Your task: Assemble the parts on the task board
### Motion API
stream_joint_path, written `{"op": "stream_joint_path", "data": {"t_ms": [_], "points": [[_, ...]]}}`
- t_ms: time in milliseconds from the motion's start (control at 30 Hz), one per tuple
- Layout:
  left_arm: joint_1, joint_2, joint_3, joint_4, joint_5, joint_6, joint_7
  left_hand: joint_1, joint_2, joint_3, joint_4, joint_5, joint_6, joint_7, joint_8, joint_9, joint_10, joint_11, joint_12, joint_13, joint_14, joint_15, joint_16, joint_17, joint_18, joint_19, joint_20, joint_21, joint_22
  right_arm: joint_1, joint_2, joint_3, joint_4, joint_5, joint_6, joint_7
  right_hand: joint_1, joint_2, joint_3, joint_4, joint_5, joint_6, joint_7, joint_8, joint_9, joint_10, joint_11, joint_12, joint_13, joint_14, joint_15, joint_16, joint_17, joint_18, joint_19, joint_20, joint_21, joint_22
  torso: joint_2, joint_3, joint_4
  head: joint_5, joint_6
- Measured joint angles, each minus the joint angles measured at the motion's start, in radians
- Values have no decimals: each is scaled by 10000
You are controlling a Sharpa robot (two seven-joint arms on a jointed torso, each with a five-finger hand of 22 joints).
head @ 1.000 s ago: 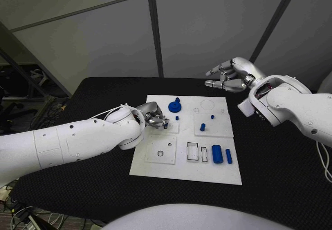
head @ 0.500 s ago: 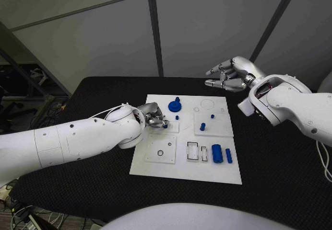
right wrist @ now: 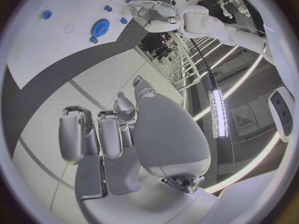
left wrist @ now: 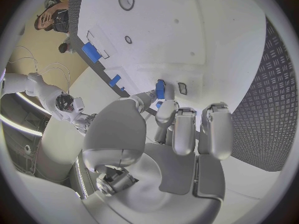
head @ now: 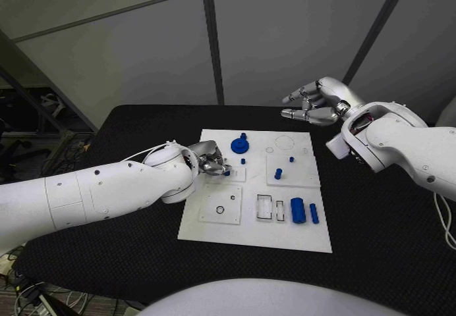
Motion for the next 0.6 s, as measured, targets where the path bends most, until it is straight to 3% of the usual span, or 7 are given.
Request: {"op": "stream_joint_path", "data": {"t_ms": [267,600], "points": [[24,49,3,-104,28,103,7,-123,-78,31,26,0,109,-75,75,122,70,-5,0,-3,0,0,0,0,-1,0,0,0,0,0,-17,0,-3,0,2,-1,-22,22,0,0,0,0,0,0,0,0,0,0,-6,0,0,0,0,0,0,0,0,0,-1,0,0,10,-35],[66,161,12,-306,208,284,21,-854,-205,566,-628,-2,250,-182,152,193,104,-36,0,-17,-3,-74,0,0,-1,37,-37,24,0,0,-65,0,14,-2,5,-10,-22,22,0,0,0,0,0,0,1,0,0,0,-14,0,0,0,-1,0,0,0,0,0,-6,6,-10,7,-29]]}}
